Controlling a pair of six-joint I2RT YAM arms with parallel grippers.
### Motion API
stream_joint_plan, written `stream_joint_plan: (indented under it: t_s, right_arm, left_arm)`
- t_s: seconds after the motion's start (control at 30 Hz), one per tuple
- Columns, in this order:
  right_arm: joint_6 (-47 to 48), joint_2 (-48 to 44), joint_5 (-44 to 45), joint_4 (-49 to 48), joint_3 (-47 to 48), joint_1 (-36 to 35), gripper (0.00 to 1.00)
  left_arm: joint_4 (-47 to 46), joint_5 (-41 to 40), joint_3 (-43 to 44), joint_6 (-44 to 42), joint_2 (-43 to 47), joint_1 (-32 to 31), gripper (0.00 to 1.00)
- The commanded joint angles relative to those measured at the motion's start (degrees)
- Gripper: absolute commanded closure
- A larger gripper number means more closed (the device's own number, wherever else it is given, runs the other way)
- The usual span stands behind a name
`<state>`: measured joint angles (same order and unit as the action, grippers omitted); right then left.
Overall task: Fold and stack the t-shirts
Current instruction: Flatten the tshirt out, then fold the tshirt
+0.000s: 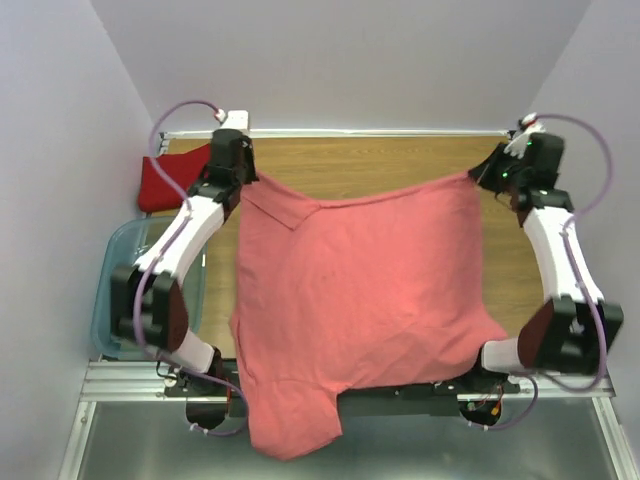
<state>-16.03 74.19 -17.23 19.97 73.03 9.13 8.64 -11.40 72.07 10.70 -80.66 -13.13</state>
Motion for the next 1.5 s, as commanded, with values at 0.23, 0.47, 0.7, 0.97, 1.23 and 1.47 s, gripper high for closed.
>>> stream_joint_plan:
  t_s: [0.23,0.47,0.7,0.97,1.23,1.47]
  right_arm:
    - [1.53,25.46,-3.07,-18.3,-3.62,0.45,1.0]
    - [1.27,36.45,-3.07,-18.3,3.16,0.54,1.0]
    - [-1.46,38.92,-2.72,-18.3,6.06,0.45,1.0]
    - [-3.66,38.49,-2.01,-18.21,8.88,0.54,1.0]
    - [-4.97,32.34,-1.75,-17.6,3.52,0.72,0.99]
    - [-4.54,24.87,0.71,-15.66,-3.07,1.07,1.0]
  left_arm:
    - [-8.12,8.14,12.64,1.96,-29.63,1.79,1.0]
    - [-1.97,13.76,23.72,1.69,-40.44,3.28,1.0]
    - [-0.56,16.14,28.73,1.34,-42.82,4.69,1.0]
    - [3.55,18.69,34.79,1.87,-44.23,5.13,1.0]
    - [10.77,19.31,30.59,2.75,-38.36,5.3,1.0]
    - [13.77,19.75,23.21,3.98,-29.21,5.83,1.0]
